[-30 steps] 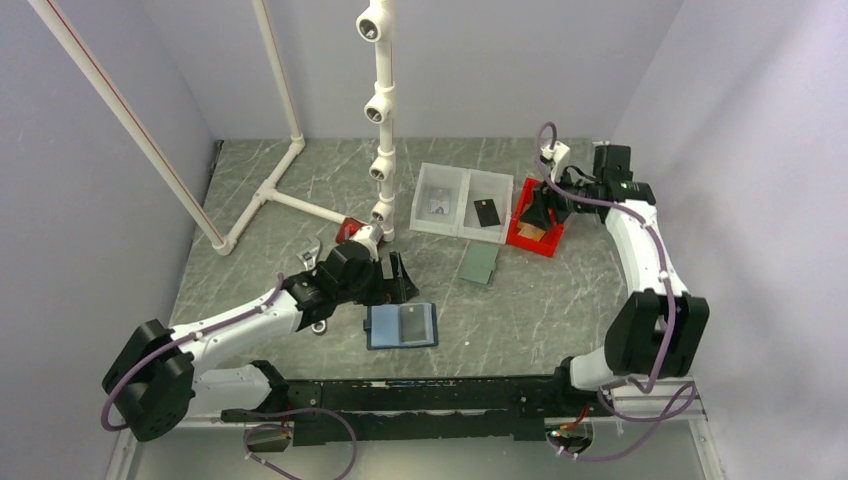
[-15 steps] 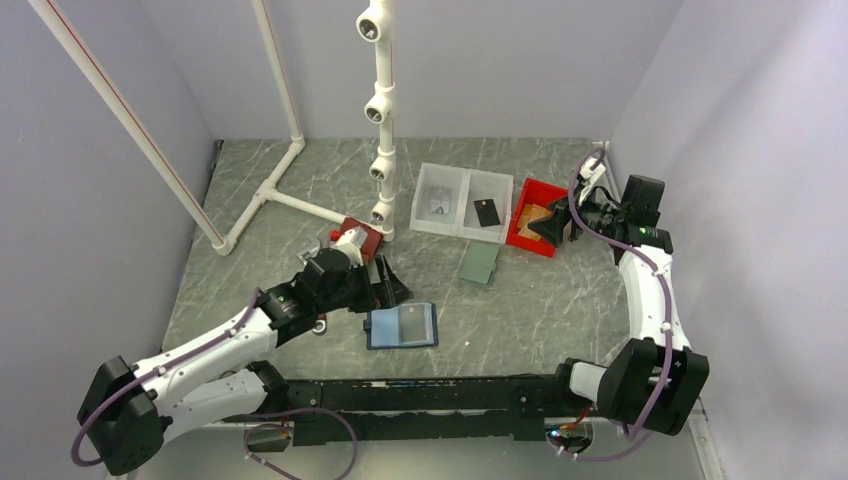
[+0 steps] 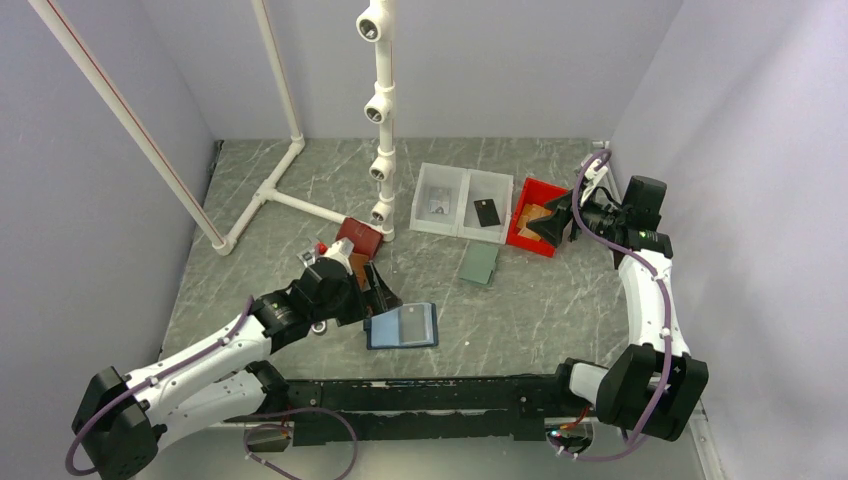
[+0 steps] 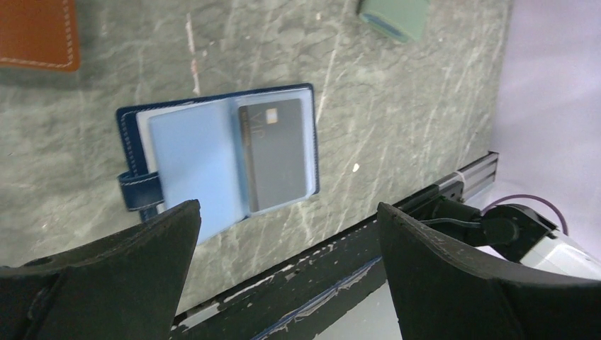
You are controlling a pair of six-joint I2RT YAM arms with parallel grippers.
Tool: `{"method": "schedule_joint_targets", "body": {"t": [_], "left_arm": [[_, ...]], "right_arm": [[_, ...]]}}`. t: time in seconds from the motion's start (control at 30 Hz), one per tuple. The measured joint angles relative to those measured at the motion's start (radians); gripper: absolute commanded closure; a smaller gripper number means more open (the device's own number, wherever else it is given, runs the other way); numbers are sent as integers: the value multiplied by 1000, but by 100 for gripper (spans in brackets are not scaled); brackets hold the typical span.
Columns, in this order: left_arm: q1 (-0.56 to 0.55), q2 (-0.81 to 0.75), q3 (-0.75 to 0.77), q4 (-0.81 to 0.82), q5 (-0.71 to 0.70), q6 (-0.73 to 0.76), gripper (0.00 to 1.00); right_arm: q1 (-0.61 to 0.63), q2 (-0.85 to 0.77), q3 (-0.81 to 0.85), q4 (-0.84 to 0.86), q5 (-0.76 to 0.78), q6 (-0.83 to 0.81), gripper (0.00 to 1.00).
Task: Take the credit cards out of the card holder
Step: Reset both arms
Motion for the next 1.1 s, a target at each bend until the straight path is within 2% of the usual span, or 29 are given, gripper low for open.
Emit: {"method": "schedule_joint_targets", "body": {"t": [0.2, 0.57, 0.9, 1.1], "left_arm": [[0, -7, 27, -100, -19, 1, 0], [0, -38, 67, -161, -25, 70, 1], [0, -26, 245, -298, -86, 250, 1], [0, 2, 255, -325, -96, 336, 1]], "right_arm": [[0, 0, 0, -5, -3, 3, 27], [0, 0, 0, -31, -21, 0, 27], [0, 5, 0, -34, -21, -4, 27], [0, 17, 0, -34, -21, -5, 27]]}}
